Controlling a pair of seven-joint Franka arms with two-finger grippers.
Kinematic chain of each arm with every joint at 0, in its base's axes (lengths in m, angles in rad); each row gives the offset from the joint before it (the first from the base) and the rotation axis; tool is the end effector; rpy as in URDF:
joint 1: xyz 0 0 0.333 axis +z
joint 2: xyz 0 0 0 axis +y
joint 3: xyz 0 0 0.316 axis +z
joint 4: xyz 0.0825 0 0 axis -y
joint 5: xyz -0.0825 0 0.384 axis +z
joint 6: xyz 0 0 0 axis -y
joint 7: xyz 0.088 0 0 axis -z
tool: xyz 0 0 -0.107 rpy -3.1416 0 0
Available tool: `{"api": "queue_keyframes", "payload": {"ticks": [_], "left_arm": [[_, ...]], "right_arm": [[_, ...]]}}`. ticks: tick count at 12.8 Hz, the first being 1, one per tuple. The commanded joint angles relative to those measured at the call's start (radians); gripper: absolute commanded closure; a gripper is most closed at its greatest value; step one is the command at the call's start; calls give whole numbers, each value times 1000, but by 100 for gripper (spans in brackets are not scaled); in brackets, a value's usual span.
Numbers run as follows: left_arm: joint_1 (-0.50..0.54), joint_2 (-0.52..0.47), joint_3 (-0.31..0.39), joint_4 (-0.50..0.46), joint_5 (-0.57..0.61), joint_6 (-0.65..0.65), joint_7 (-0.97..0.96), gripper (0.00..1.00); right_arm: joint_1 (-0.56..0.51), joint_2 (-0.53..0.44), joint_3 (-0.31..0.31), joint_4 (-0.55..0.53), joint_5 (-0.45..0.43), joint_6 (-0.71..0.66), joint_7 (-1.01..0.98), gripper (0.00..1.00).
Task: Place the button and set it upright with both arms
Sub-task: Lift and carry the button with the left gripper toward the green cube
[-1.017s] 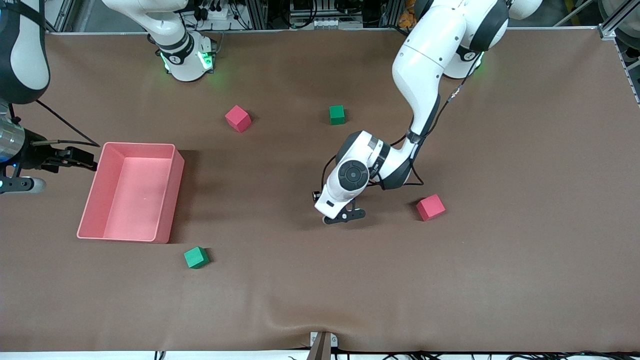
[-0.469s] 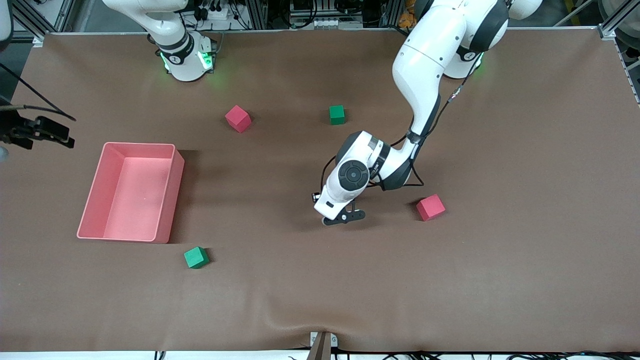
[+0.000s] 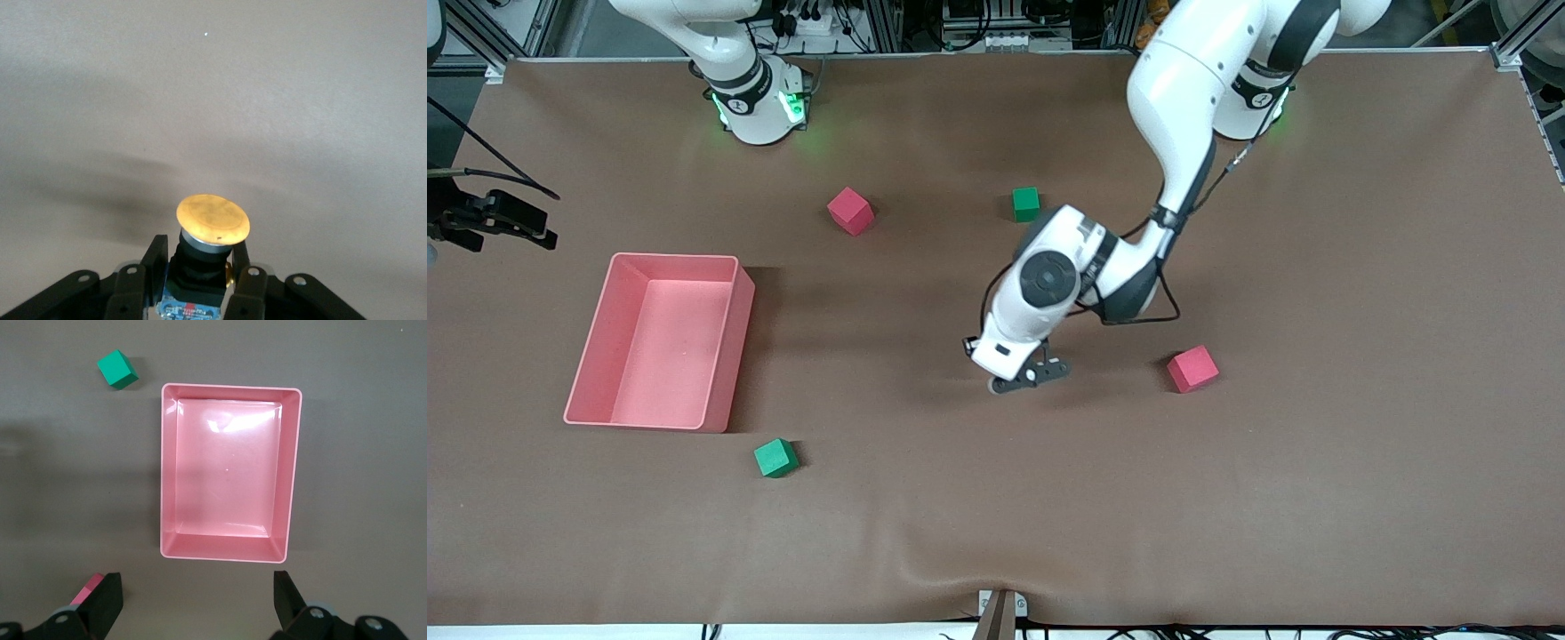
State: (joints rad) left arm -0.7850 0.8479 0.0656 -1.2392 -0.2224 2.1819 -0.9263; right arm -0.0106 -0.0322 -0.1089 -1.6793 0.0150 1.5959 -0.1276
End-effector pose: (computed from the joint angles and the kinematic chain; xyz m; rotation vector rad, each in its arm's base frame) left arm 0.5604 -0.5200 0.2655 2.9412 0.4465 -0.0550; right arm 0.5401 -0.0642 0.5930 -3.1160 -0.0117 0.0759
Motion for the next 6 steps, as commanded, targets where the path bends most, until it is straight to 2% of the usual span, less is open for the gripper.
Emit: {"api": "queue_keyframes", "payload": {"ticks": [1, 2, 4, 5, 6], "left_arm": [[-106, -21, 57, -16, 101, 4, -177, 100], [-155, -26, 95, -16, 197, 4, -275, 94], [-252, -23, 141, -19, 344, -5, -555, 94], [-285, -20, 155, -22, 435, -11, -662, 95], [-313, -15, 155, -31, 536, -71, -713, 95]], "right_arm": [[-12, -22, 12, -14, -15, -2, 2, 0], [-11, -20, 14, -13, -15, 1, 0, 0], [-11, -18, 14, 3, -17, 0, 2, 0], [-11, -17, 14, 9, -18, -1, 6, 0], [-12, -18, 14, 22, -18, -7, 10, 0]]}}
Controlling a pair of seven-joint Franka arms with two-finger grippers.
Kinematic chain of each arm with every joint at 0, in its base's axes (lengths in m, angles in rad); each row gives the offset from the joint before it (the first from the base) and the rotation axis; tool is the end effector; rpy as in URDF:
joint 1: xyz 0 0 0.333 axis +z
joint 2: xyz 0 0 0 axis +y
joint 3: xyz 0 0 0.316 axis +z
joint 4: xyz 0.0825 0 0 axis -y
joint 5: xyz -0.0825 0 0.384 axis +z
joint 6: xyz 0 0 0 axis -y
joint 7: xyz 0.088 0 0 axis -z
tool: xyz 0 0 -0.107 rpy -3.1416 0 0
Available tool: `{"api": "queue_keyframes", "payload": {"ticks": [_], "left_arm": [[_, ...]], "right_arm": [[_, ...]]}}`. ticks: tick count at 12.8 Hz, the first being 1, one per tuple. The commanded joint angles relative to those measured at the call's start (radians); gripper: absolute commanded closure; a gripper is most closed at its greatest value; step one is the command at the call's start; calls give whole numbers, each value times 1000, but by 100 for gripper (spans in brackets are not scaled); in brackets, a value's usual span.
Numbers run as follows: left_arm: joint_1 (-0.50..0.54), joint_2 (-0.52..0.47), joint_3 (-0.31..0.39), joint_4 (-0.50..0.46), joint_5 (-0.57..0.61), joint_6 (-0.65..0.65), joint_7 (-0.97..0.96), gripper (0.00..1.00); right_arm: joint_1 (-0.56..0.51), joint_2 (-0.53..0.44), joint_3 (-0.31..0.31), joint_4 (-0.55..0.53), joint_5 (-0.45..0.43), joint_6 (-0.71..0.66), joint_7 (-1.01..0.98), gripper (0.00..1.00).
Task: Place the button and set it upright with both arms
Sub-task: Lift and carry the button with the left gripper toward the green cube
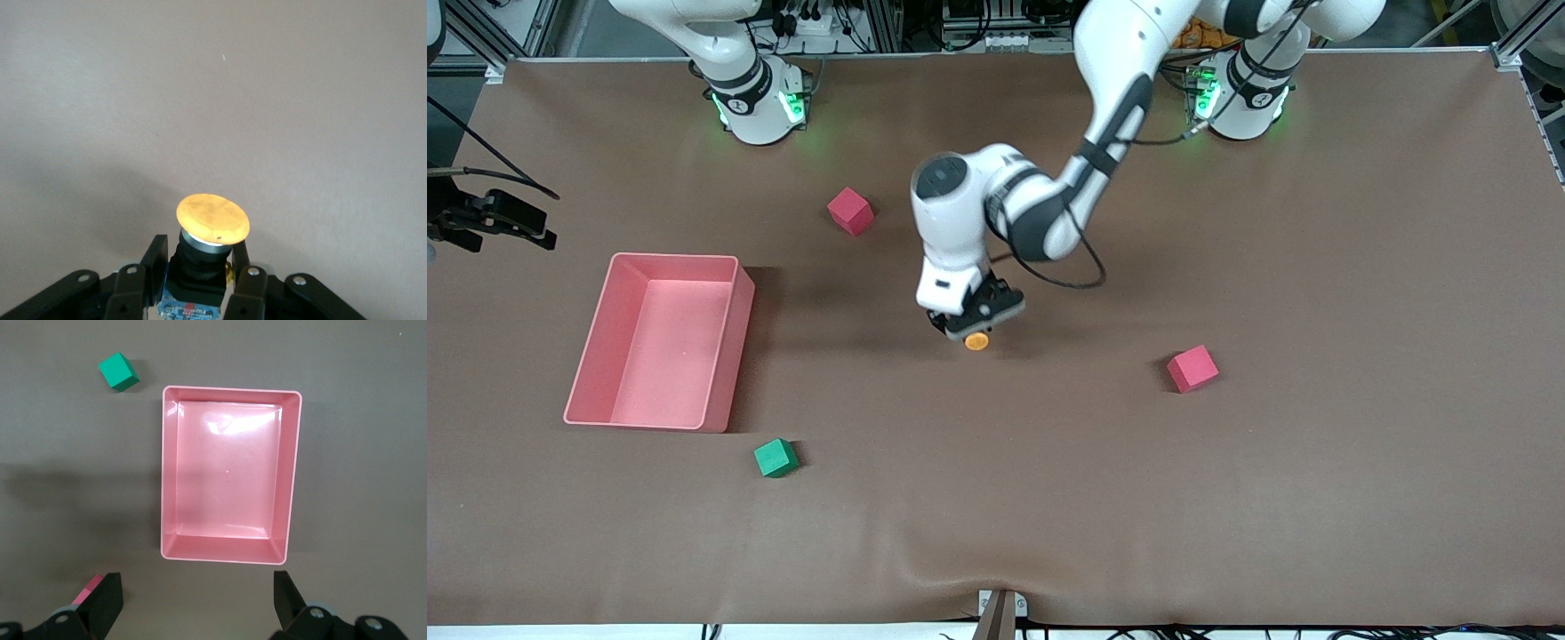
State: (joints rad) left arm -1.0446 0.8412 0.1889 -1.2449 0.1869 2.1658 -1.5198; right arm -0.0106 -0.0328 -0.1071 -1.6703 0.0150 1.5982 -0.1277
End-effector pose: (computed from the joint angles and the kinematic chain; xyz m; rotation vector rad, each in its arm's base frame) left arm 0.4757 -0.5961 0.2741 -2.9833 -0.7570 -0.4796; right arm 0.5408 -0.0633 0.5978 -3.1179 -0.0147 0.0576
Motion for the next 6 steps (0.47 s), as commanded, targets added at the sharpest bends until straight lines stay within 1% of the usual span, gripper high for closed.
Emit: {"api": "queue_keyframes", "payload": {"ticks": [1, 2, 3, 5, 6], "left_arm": [[-87, 4, 31, -25, 223, -122, -178, 95], [-107, 6, 29, -27, 297, -145, -271, 95], [-123, 13, 29, -30, 345, -155, -360, 95], [-164, 16, 30, -33, 402, -222, -451, 95], [-173, 18, 31, -30, 413, -231, -517, 95]], "right_arm": [[-12, -18, 10, 26, -17, -11, 10, 0], [-14, -16, 10, 36, -18, -11, 11, 0], [-12, -16, 10, 49, -17, -9, 13, 0], [-8, -15, 12, 67, -17, -11, 11, 0], [-8, -12, 12, 69, -17, -11, 7, 0]]}}
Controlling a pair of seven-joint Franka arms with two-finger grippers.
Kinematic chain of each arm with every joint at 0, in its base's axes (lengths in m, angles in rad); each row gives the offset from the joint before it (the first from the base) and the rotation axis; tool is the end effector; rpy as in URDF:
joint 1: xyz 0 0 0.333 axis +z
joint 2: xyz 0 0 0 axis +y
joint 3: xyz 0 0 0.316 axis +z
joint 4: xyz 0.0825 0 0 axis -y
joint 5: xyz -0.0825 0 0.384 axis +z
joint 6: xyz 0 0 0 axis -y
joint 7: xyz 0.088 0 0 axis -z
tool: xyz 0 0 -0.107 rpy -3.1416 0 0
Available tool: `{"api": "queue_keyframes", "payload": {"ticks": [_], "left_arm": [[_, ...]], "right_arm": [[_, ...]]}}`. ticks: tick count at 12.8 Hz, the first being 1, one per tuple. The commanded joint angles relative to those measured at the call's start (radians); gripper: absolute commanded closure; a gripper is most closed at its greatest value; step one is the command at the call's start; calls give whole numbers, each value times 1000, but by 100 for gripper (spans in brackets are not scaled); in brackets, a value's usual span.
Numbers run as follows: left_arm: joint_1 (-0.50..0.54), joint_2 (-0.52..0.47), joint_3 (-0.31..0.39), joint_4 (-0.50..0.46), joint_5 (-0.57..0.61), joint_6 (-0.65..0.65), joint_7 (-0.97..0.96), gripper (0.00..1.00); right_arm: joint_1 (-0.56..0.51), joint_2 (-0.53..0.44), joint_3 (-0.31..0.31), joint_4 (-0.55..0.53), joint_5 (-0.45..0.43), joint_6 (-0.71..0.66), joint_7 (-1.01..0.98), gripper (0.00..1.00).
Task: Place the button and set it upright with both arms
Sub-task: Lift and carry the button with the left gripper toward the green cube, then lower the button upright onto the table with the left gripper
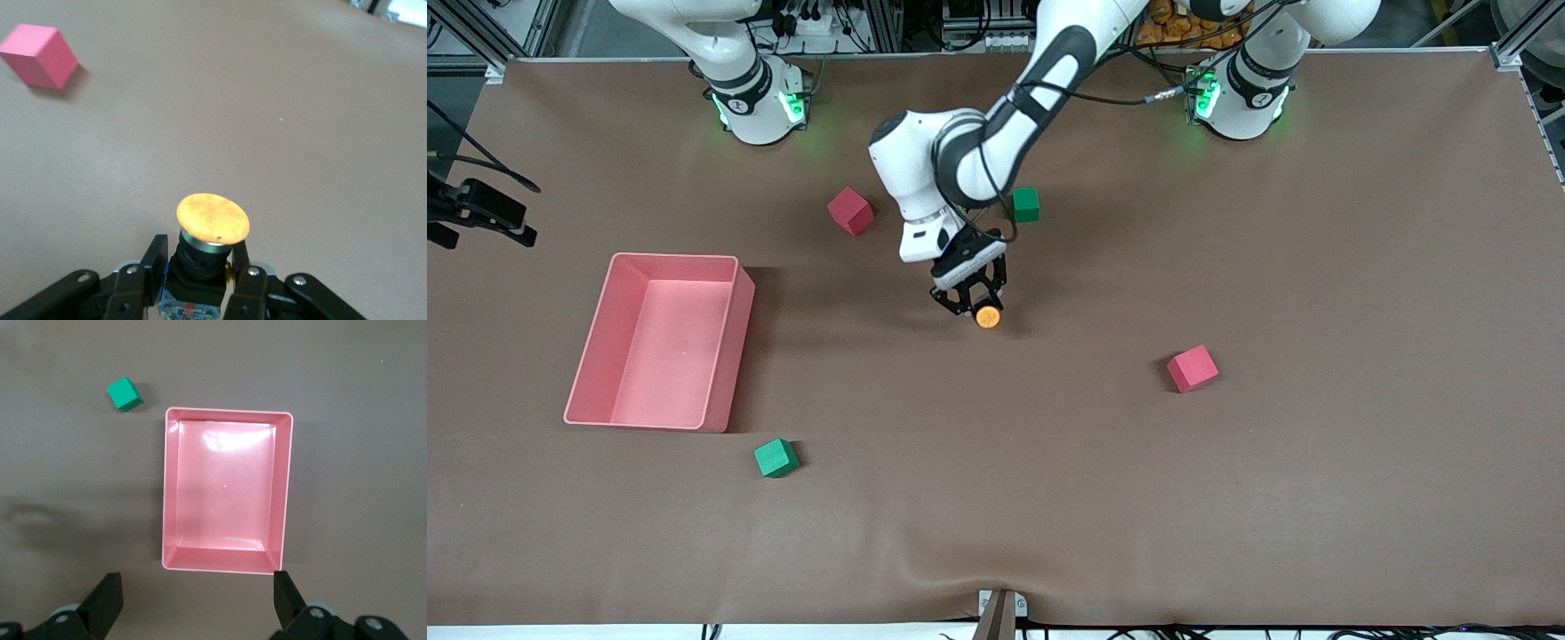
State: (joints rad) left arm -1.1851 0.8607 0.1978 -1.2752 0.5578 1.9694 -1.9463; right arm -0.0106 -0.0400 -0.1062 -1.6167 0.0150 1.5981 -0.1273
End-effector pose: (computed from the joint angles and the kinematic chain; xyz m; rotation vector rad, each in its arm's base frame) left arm 0.4054 -0.6175 0.2420 -2.6442 -0.8699 -0.9095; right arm 0.5409 -0.0631 0.6271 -3.1248 -0.0161 -0.0365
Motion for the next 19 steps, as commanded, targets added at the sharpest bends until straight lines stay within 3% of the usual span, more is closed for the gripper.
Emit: {"api": "queue_keyframes", "payload": {"ticks": [1, 3, 6, 12, 14, 19], "left_arm": [[-43, 17, 22, -3, 104, -35, -177, 94], [-76, 82, 14, -3, 258, -35, -351, 91], [-102, 139, 15, -3, 347, -87, -433, 91], [-113, 159, 17, -4, 364, -132, -552, 90], [-111, 173, 14, -4, 384, -132, -598, 80], [-111, 213, 15, -4, 403, -132, -628, 73]], "right_arm": [[-6, -3, 11, 15, -17, -18, 6, 0], [-6, -3, 13, 17, -12, -39, 11, 0], [-3, -1, 14, 46, -12, -81, 11, 0], [-9, -3, 13, 67, -15, -107, 15, 0], [-6, -1, 14, 67, -13, -106, 88, 0], [-6, 0, 14, 67, -15, -105, 117, 0]]}}
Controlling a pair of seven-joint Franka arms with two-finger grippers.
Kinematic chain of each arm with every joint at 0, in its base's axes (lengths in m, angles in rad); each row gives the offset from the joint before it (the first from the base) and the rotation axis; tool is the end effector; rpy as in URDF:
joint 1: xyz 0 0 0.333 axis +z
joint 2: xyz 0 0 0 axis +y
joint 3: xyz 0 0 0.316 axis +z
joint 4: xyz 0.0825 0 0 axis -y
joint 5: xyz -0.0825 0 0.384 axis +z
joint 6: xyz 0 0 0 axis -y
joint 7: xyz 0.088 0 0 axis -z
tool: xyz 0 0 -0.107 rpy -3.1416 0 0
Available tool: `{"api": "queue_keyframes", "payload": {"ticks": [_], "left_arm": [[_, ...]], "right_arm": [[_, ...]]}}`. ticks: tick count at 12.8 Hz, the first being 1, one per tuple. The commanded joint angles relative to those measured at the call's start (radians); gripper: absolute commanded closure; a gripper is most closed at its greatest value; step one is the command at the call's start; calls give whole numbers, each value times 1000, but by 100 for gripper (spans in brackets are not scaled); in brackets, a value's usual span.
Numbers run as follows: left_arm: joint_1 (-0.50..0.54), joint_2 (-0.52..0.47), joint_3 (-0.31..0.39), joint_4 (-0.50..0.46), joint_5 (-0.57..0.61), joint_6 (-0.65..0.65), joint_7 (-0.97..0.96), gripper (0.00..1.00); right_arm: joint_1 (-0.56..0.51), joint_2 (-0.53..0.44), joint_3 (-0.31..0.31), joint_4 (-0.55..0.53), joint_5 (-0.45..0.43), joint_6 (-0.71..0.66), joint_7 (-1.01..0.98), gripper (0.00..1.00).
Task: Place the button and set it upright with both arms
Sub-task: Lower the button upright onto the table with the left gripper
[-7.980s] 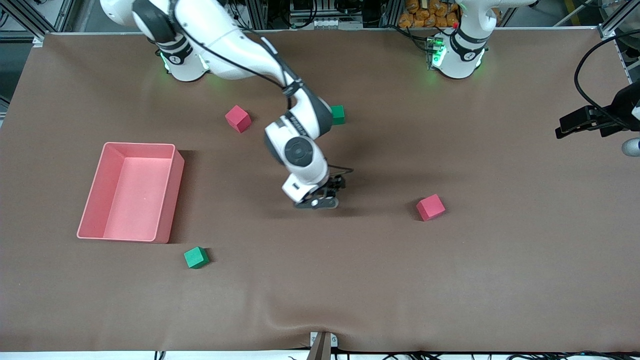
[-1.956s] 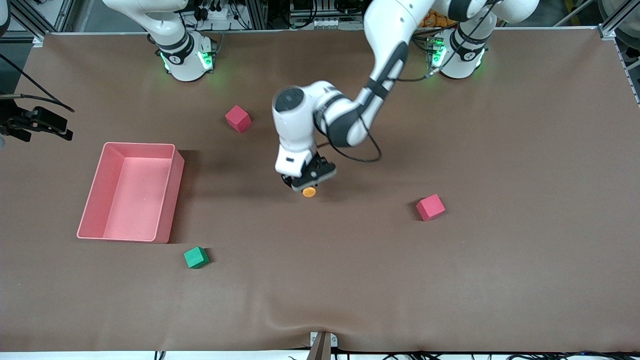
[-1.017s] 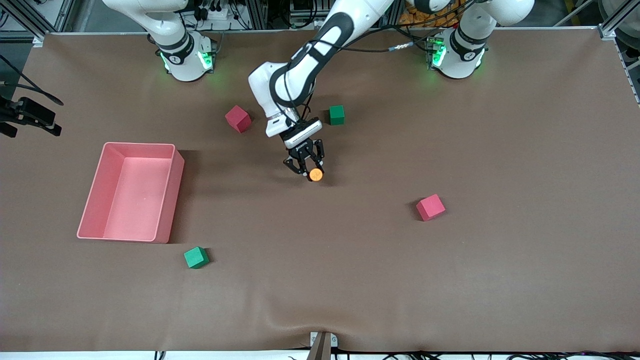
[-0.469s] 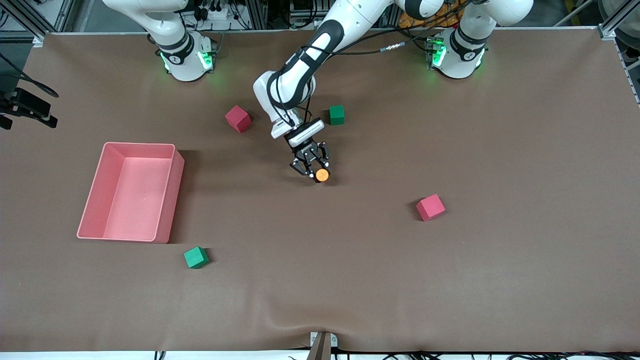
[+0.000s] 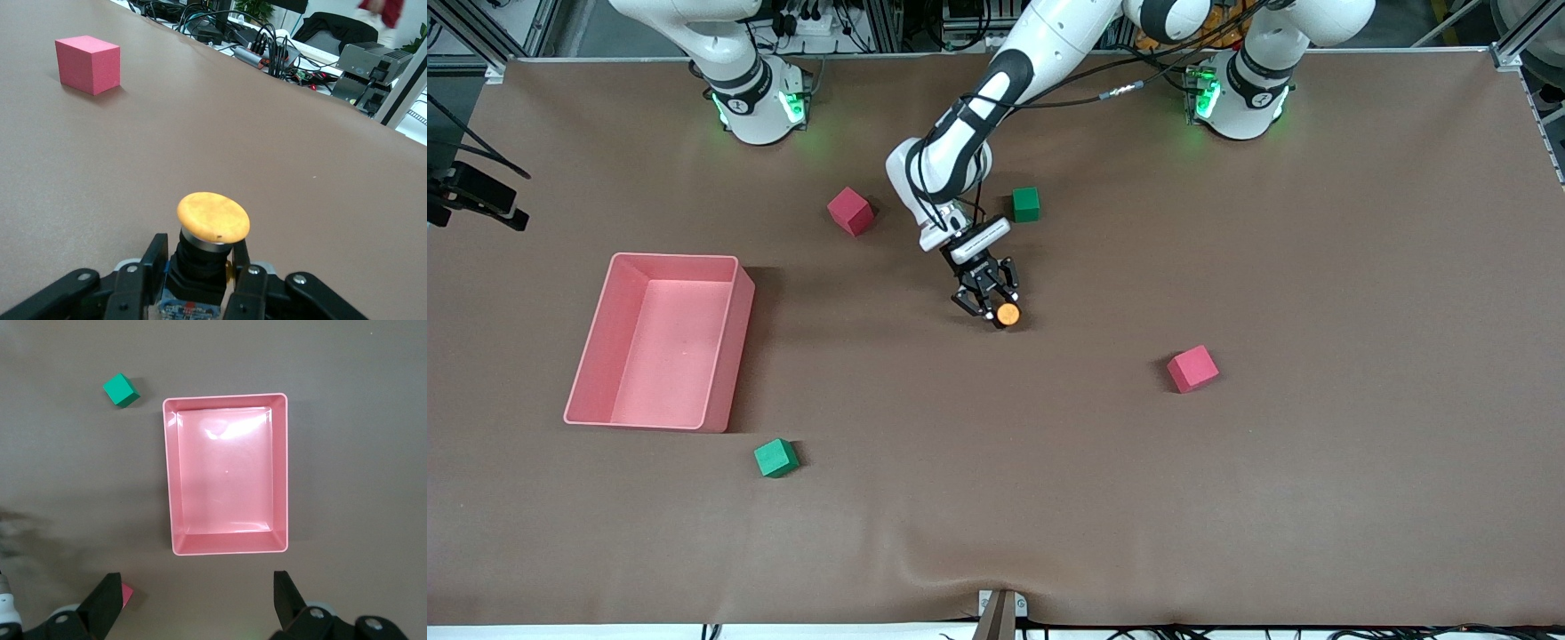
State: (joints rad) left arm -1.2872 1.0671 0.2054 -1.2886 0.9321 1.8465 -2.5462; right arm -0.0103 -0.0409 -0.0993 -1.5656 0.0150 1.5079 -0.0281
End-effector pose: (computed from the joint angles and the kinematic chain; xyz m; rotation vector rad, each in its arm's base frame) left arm 0.3583 -0.6059 0.1080 -2.2898 -1.0694 -1.5261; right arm 0.5324 -0.0581 0.6437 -3.1188 0.1257 0.0244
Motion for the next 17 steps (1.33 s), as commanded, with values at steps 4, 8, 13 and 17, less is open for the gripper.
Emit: {"api": "queue_keyframes", "payload": {"ticks": [4, 8, 13, 17], "left_arm": [[-9, -1, 8, 11, 27, -9, -26, 25], [-7, -3, 8, 11, 33, -7, -2, 0], [-9, -29, -1, 11, 11, -12, 206, 0], [-17, -76, -52, 11, -28, -129, 456, 0]], "right_arm": [[-5, -1, 7, 16, -20, -17, 16, 0], [21, 1, 7, 15, -21, -15, 16, 0], [79, 18, 7, 12, -21, -9, 17, 0], [64, 16, 3, 15, -24, -9, 19, 0]]}}
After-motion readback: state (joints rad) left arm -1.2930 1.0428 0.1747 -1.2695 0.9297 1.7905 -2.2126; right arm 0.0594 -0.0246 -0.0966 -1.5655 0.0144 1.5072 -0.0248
